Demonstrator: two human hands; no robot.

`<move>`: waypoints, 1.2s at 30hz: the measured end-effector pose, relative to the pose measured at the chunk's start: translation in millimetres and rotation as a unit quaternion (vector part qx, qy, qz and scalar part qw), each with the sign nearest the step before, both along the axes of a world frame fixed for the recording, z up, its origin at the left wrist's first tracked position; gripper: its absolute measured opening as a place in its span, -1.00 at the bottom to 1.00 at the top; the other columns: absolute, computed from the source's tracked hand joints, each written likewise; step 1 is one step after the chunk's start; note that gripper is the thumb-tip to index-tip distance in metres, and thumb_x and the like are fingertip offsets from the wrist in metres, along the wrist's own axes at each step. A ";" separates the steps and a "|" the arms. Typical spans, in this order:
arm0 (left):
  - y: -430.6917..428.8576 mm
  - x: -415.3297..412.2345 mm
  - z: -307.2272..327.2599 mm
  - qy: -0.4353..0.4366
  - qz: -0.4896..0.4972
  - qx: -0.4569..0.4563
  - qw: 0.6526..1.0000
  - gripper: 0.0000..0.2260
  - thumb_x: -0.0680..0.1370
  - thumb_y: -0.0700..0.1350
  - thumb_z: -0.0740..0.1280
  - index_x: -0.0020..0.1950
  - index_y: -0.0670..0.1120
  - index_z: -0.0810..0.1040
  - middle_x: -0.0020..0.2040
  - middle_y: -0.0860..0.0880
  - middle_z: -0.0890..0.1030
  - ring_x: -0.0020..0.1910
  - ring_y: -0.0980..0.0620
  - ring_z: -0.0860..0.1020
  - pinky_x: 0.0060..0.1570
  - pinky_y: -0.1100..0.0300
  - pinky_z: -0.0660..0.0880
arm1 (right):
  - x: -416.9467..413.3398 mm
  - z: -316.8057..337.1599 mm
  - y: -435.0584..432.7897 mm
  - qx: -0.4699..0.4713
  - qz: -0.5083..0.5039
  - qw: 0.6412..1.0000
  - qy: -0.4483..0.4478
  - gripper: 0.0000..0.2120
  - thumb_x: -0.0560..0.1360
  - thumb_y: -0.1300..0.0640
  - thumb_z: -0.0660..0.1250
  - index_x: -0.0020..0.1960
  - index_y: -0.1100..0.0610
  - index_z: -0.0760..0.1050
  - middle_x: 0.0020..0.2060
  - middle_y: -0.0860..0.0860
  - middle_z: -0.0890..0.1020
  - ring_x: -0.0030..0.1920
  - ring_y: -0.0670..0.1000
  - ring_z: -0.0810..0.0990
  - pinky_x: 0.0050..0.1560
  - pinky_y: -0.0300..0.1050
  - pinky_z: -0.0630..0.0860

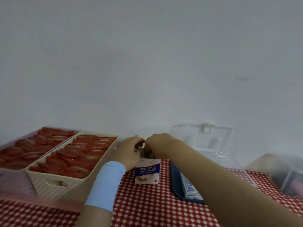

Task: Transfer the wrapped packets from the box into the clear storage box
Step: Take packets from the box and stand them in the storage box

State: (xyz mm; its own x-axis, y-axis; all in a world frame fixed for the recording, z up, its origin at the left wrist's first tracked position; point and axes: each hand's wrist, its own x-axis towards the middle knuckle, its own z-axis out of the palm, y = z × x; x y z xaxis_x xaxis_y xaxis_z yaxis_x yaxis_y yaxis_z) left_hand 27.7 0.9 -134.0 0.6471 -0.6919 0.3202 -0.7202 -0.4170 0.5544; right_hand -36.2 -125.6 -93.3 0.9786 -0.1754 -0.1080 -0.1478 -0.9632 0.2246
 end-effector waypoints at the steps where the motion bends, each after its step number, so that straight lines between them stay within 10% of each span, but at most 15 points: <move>1: -0.4 2.1 -1.1 0.010 0.000 -0.009 1.000 -0.69 0.64 -0.20 0.24 0.36 0.01 0.51 0.25 0.08 0.58 0.03 0.21 0.48 -0.26 0.60 0.30 | 1.4 -1.4 0.7 -0.009 0.000 1.000 0.001 -0.81 0.59 0.08 0.31 0.14 0.07 0.63 -0.08 0.00 0.63 -0.12 0.02 0.61 -0.17 -0.14 0.51; 14: -4.2 6.9 0.9 0.135 -0.014 -0.097 0.986 -0.83 0.58 0.08 0.30 0.12 0.10 0.57 0.07 0.15 0.63 0.08 0.19 0.57 -0.04 0.41 0.40 | -21.4 34.6 -28.3 0.207 0.000 0.954 -0.215 -0.88 0.59 0.16 0.34 0.03 0.02 0.65 -0.08 -0.10 0.63 -0.22 -0.15 0.57 -0.18 -0.27 0.43; 18: -0.7 6.1 6.7 0.334 -0.086 -0.242 0.907 -0.83 0.53 0.11 0.36 -0.03 0.05 0.64 0.02 -0.07 0.71 0.02 -0.02 0.68 0.15 -0.09 0.58 | -27.5 51.2 -21.4 0.321 0.030 0.920 -0.225 -0.84 0.59 0.24 0.33 -0.03 0.04 0.65 -0.20 -0.10 0.66 -0.30 -0.11 0.69 -0.20 -0.31 0.51; 23: 9.3 -2.6 13.7 0.564 -0.206 -0.290 0.745 -0.74 0.61 -0.13 0.28 0.20 -0.26 0.59 0.14 -0.29 0.65 0.08 -0.25 0.66 0.01 -0.09 0.64 | -25.1 52.1 -14.6 0.427 0.060 0.859 -0.277 -0.86 0.54 0.32 0.38 0.04 0.18 0.68 -0.23 -0.03 0.72 -0.33 -0.08 0.66 -0.13 -0.22 0.63; 28: 9.7 0.6 7.9 0.594 -0.209 -0.339 0.699 -0.71 0.47 -0.16 0.36 0.14 -0.28 0.60 -0.07 -0.19 0.66 -0.17 -0.07 0.67 -0.18 0.08 0.65 | -20.5 39.6 -8.5 0.462 0.046 0.833 -0.302 -0.78 0.54 0.25 0.41 0.18 0.15 0.64 -0.16 -0.10 0.71 -0.31 -0.11 0.64 -0.14 -0.26 0.61; 31: 13.1 10.9 5.3 0.580 -0.150 -0.375 0.707 -0.76 0.47 -0.18 0.37 0.07 -0.29 0.59 -0.12 -0.16 0.66 -0.22 -0.03 0.67 -0.19 0.14 0.66 | -13.5 34.9 -12.8 0.380 -0.022 0.868 -0.318 -0.77 0.57 0.17 0.37 0.22 0.08 0.61 0.00 -0.03 0.69 -0.38 -0.11 0.62 -0.28 -0.28 0.57; 36: 17.2 19.7 4.2 0.539 -0.113 -0.369 0.748 -0.77 0.57 -0.20 0.35 0.12 -0.35 0.56 -0.04 -0.22 0.67 -0.15 -0.06 0.70 -0.24 0.16 0.63 | -1.7 10.9 -10.8 0.179 -0.120 0.975 -0.061 -0.78 0.47 0.06 0.47 0.04 0.17 0.68 -0.16 0.03 0.73 -0.36 -0.03 0.67 -0.19 -0.09 0.69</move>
State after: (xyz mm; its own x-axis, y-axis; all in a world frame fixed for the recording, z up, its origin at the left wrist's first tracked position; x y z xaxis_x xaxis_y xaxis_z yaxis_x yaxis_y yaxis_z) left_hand 47.3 18.1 -129.8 0.6974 -0.7153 0.0452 0.3069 0.3551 0.8830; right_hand -38.0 -136.5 -82.4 0.9232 -0.3740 -0.0888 -0.3836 -0.9107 -0.1530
